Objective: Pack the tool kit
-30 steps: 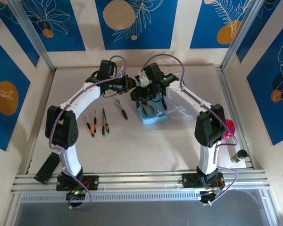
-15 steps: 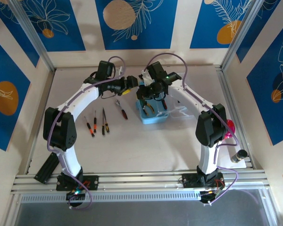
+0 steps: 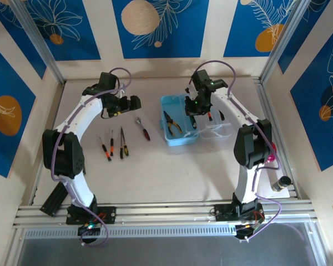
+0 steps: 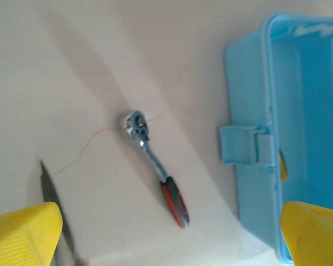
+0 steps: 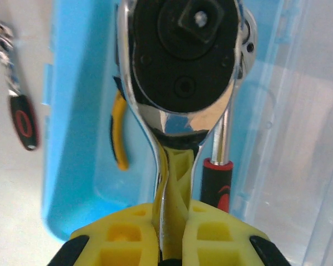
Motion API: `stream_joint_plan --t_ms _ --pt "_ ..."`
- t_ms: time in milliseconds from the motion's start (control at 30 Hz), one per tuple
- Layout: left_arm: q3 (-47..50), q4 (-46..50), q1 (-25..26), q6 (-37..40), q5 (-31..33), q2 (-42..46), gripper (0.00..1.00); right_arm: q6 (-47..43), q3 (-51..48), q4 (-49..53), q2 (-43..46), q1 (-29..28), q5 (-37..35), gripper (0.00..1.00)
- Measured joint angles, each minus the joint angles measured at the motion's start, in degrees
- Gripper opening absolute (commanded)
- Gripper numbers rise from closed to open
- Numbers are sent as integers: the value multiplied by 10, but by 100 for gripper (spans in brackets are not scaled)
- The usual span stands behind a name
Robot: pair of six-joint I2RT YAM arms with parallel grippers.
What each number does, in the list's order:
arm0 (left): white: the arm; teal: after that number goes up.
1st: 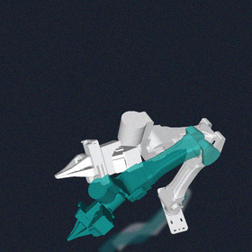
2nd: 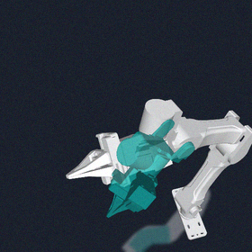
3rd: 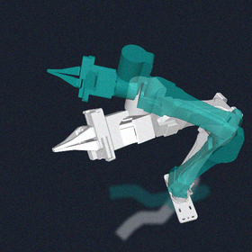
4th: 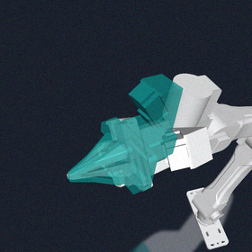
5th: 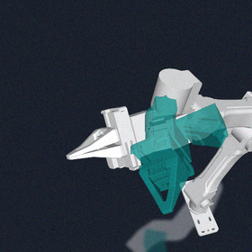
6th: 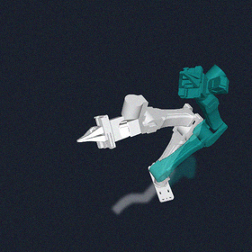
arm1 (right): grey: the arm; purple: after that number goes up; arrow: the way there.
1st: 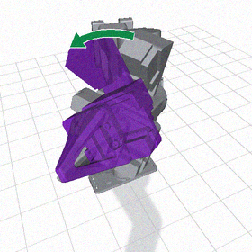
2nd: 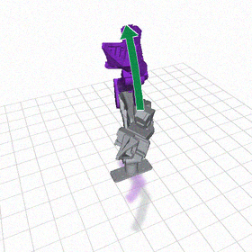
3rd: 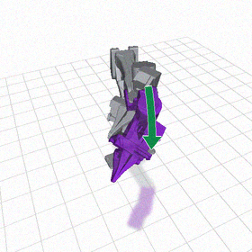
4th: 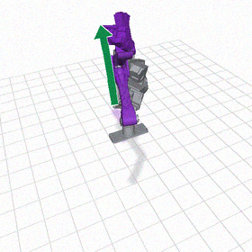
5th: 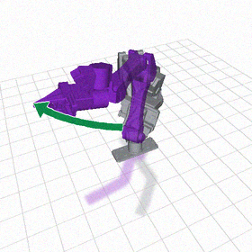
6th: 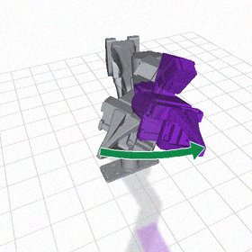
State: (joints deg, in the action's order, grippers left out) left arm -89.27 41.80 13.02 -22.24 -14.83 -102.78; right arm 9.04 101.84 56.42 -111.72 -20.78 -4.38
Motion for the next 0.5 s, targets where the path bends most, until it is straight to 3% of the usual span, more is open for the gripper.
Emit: stream_joint_plan --t_ms 500 --pt "21 7 0 3 5 2 100 -71 108 145 -90 3 14 0"
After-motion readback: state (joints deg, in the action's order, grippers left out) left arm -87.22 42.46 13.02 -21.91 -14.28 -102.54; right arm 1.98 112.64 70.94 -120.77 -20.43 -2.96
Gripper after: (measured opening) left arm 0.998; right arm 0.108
